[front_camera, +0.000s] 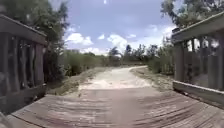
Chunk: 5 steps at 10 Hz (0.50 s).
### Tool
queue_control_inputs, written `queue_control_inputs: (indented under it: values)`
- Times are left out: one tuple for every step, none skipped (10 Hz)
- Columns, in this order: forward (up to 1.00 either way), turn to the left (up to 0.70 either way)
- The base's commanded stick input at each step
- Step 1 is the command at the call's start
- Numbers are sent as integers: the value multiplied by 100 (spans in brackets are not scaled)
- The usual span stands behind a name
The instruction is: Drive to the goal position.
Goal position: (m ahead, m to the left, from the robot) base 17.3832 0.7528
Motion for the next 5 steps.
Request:
queue_control_inputs:
  values:
    - [50, 1]
    - [50, 1]
    - [50, 1]
    - [50, 1]
    - [50, 1]
